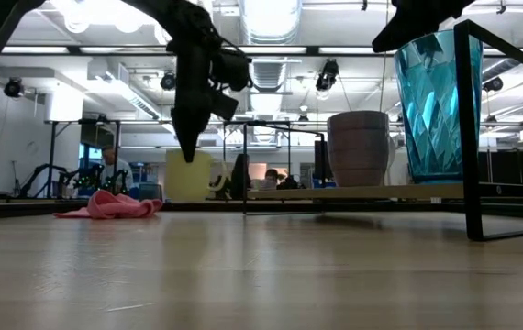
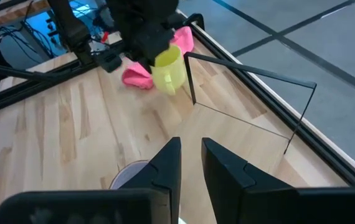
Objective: Stack small to large cups/mugs on shelf
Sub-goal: Put the yellow mug on the shelf
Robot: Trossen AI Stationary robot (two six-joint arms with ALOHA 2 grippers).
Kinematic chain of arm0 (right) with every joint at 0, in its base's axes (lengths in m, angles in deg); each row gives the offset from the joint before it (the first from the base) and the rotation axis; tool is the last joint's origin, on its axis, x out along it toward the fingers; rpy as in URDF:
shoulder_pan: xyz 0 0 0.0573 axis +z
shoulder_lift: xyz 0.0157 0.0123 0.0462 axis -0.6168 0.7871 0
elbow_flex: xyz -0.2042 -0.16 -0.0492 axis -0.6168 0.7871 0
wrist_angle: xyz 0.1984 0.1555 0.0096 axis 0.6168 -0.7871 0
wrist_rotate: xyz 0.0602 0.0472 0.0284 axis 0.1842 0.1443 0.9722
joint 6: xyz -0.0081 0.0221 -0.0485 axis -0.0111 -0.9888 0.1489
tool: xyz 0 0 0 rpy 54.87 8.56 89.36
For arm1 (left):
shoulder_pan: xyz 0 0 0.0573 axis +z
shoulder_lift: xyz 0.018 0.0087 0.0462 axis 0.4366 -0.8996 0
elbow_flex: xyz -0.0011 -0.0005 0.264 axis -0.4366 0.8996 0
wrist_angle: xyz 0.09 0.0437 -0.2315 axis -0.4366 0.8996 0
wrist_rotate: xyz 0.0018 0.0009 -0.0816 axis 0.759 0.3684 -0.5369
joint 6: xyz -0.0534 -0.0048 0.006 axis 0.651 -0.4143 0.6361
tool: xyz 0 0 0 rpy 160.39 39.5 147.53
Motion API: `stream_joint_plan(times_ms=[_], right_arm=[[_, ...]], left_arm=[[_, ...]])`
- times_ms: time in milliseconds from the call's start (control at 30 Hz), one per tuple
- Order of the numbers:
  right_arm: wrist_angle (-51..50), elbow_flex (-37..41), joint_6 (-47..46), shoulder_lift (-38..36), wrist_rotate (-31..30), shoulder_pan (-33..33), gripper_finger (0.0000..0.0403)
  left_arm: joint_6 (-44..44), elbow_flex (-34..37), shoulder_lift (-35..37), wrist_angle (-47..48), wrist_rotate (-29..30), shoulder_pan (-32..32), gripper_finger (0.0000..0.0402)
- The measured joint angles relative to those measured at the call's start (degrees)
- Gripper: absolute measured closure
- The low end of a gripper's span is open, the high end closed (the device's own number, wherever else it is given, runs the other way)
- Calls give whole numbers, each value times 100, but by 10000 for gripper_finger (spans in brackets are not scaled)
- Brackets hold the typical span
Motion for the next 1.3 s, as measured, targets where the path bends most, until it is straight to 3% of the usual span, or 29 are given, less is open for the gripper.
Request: stream_joint_plan(times_ms=[267,533,700,1300], right_arm=[[0,107,2,2,0,-1,344],[0,206,2,2,0,-1,344],[5,206,2,2,0,0,344],[5,206,-199,2,0,1,344]], left_arm=[[902,-820,214,891,-12,-371,401],[955,-1888,285,1007,-38,-813,401],[749,-2253,258,434,-36,-961,401],[448,-2003,-316,-1530,-31,-989,402]])
